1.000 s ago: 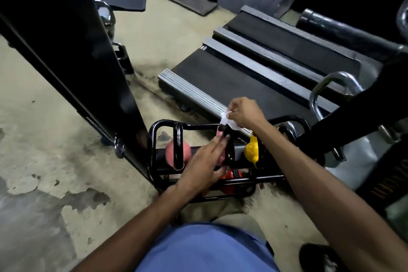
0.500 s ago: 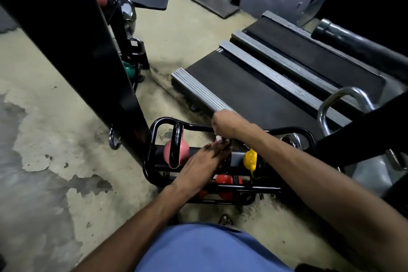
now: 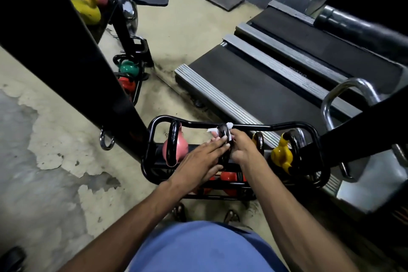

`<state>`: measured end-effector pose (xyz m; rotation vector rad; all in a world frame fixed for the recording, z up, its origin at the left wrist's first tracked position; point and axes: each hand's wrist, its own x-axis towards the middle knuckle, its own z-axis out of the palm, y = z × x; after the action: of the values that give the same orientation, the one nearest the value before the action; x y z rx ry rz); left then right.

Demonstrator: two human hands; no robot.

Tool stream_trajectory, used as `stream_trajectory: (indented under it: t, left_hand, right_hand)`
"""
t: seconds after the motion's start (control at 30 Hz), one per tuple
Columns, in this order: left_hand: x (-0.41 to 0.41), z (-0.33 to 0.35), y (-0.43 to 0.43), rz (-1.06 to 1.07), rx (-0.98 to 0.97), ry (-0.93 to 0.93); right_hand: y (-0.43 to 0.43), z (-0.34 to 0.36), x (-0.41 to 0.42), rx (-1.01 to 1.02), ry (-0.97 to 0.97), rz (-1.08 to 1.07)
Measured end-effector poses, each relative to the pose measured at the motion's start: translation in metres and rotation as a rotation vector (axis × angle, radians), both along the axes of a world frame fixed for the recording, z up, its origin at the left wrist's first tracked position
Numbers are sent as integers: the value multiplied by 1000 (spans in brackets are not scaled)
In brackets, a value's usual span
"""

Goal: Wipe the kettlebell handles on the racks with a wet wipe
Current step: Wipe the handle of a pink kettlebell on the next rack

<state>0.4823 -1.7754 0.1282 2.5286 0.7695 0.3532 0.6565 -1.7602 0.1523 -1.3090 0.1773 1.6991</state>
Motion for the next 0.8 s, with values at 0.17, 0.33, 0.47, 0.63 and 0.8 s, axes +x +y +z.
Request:
stream_trajectory:
  t: [0.17, 0.33, 0.47, 0.63, 0.8]
  left_hand:
    - [-1, 2, 1, 0, 8, -20]
    - [0, 4, 1, 2, 8, -31]
    - [2, 5, -2, 27, 11, -38]
    - [6, -1, -6, 97, -14, -41]
    - [5, 3, -4, 76, -9, -70]
  right_hand:
    - [5, -8, 2, 119, -696, 52]
    - [42, 20, 17, 275, -1583, 906]
    - [69, 57, -8, 296, -1841, 1670]
    - [63, 68, -50, 279, -2056, 2158]
    - [62, 63, -35, 331, -2152, 1794]
